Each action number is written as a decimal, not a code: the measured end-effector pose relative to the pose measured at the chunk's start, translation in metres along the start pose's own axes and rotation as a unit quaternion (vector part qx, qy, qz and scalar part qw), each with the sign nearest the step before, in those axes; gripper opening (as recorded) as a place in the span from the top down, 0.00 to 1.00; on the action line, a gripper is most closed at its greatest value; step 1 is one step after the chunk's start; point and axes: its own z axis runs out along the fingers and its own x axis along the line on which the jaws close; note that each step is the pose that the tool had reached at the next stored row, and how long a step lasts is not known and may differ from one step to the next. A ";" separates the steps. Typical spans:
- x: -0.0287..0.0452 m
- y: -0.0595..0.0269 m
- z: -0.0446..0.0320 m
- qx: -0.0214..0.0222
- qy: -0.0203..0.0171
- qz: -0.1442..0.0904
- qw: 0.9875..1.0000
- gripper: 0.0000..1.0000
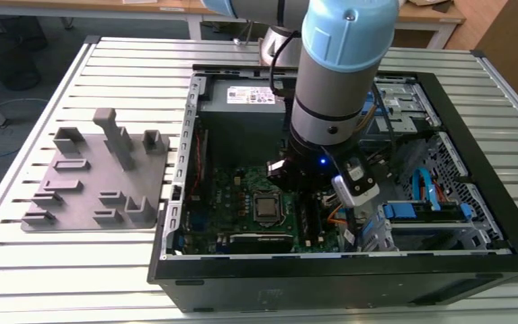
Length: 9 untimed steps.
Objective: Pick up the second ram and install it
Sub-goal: 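Insert the second ram into the second slot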
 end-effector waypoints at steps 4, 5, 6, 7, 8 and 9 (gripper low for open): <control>-0.0009 0.0001 0.0002 0.006 0.000 0.000 1.000 0.86; -0.0009 0.0000 0.0003 0.006 0.000 0.000 1.000 0.86; -0.0009 0.0000 0.0006 0.006 0.000 0.000 1.000 0.86; -0.0009 0.0001 0.0010 0.006 0.000 0.000 1.000 0.86; -0.0009 0.0001 0.0013 0.006 0.000 0.000 1.000 0.86; -0.0009 0.0001 0.0014 0.007 0.000 0.000 1.000 0.86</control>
